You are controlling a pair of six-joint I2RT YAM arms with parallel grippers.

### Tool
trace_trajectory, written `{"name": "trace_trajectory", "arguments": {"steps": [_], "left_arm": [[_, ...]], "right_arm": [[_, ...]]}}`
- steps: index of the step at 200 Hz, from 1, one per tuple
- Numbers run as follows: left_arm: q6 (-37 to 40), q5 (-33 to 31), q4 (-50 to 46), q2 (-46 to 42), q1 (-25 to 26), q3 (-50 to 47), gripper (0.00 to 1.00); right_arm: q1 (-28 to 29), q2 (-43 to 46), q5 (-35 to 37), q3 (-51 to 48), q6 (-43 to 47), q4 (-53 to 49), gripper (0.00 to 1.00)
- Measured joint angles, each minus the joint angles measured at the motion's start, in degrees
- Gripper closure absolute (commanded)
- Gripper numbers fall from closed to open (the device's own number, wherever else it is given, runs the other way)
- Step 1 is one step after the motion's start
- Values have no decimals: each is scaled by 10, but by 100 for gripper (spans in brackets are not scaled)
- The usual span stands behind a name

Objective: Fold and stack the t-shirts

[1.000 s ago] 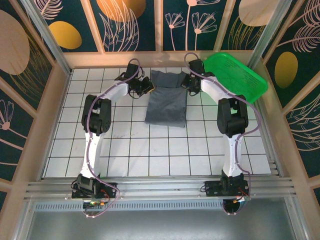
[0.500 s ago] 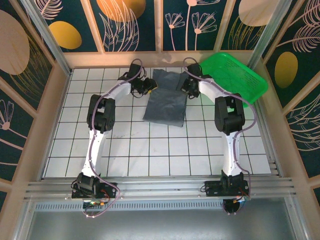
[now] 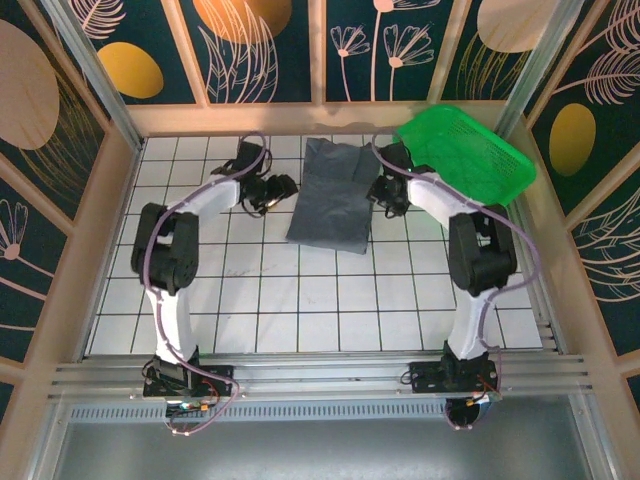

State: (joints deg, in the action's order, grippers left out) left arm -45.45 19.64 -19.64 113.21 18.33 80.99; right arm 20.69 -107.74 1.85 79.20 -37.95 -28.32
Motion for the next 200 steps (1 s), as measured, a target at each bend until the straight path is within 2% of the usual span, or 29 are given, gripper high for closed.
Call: {"name": "trace_trajectory", "arguments": {"steps": [18,41,75,100,149,163,179,200], "left_arm": [[-25,26,25,-43,0,-99,31],[-57,52,58,-45,0,-171,30],[-95,82,99,-48,5,-179,30],[-109,89,107,-37,17,-179,34],[-134,84,109,-28,24,-174,52],[-139,84,111,-24,27,-173,61],[-144,86,115,-16,33,-169,74],[-148,91,119,-1,43,-161,98]], "right_arm": [[32,50,-17,-63,-18,7,42],[63,66,-41,-112,-47,12,42],[63,64,-74,-159,-88,16,43],[59,53,-100,-162,-107,30,49],[56,36,-144,-164,-156,47,53],[56,33,-157,-166,-172,56,59],[54,29,-164,-166,-188,58,72],[51,24,-171,-166,-205,63,99]]}}
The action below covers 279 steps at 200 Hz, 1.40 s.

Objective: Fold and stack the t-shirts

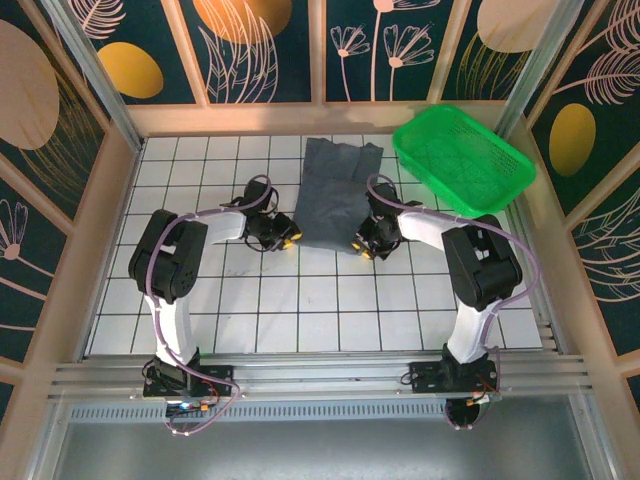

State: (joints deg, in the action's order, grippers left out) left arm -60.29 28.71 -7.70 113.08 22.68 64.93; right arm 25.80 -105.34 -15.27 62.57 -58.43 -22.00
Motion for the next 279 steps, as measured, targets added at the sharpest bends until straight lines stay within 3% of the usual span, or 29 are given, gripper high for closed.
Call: {"name": "trace_trajectory", "arguments": {"steps": [72,134,179,226,279], "left_arm": [[19,16,-5,-35,7,-43,100],[39,58,-68,-228,47,-189,100],[11,52,-110,-358,50,-164,100],[-4,25,-122,-309,31,-41,100],[-2,23,-120,-163,-15,130,100]], "right_arm": [[15,39,26,-31,22,-13,100],[127,197,3,-147,34,-74,100],[119,281,-18,-105,7,-135,100],[49,265,-24,-7,-4,-167,100],[-25,156,-19,122,13,-165,100]]}}
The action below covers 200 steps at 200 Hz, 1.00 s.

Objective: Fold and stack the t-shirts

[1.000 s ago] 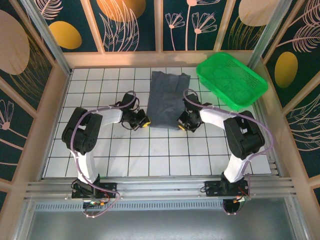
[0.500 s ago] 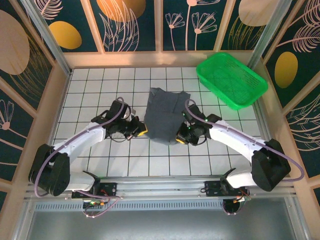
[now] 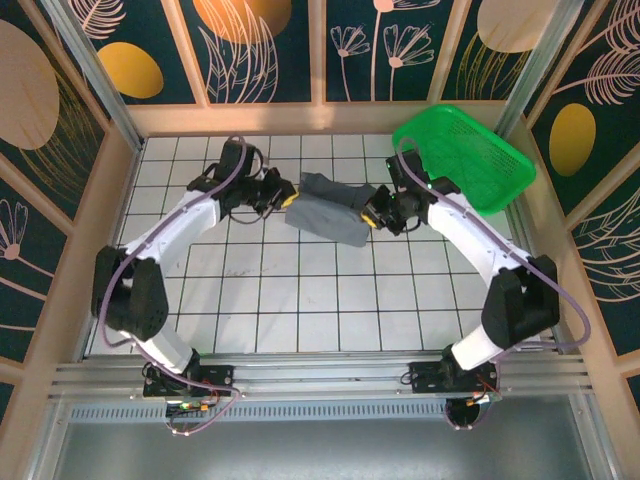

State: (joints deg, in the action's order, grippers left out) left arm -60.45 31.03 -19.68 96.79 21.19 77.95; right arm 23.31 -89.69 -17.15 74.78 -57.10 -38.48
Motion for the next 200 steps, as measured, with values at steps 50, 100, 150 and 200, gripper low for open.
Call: {"name": "trace_trajectory", "arguments": {"steps": [50,100,150,200], "left_arm": [[10,0,14,178,-13,160,100],[10,-2,16,346,-19,320,95],[21,-4,4,436,-24,429,40],[43,-70,-33,356,-24,365,27]], "right_arm": [[-52,-142,12,113,32,21,100],[-74,-285,29,223,48,27,100],[-78,-344,76,303,42,6,59],[-83,-333,118,329,54,-4,34]]}}
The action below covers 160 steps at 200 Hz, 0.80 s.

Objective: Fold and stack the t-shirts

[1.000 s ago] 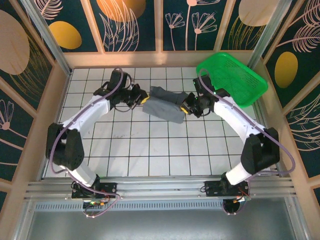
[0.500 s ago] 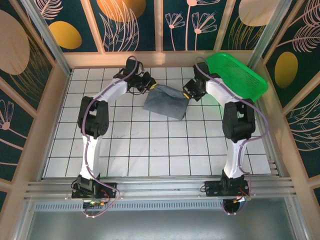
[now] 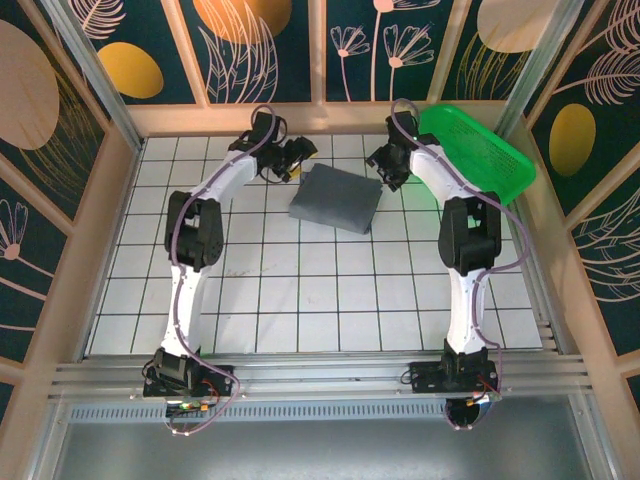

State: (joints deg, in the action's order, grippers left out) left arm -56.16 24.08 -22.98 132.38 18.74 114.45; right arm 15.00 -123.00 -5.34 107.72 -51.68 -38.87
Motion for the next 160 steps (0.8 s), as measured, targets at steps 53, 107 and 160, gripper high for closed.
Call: {"name": "trace_trajectory", "arguments": {"steps": [53,107,160], "left_arm": [[-99,-22,111,-308,34,-373,29],[-276,-32,299,-267,153,-513,18],[-368,-73,397,-160,157,-476,29]], "right_arm": [[3,161,11,-123,21,24,34],[26,372,-30,-353,11,92,33],[26,452,-70,-449,-26,118,33]]}}
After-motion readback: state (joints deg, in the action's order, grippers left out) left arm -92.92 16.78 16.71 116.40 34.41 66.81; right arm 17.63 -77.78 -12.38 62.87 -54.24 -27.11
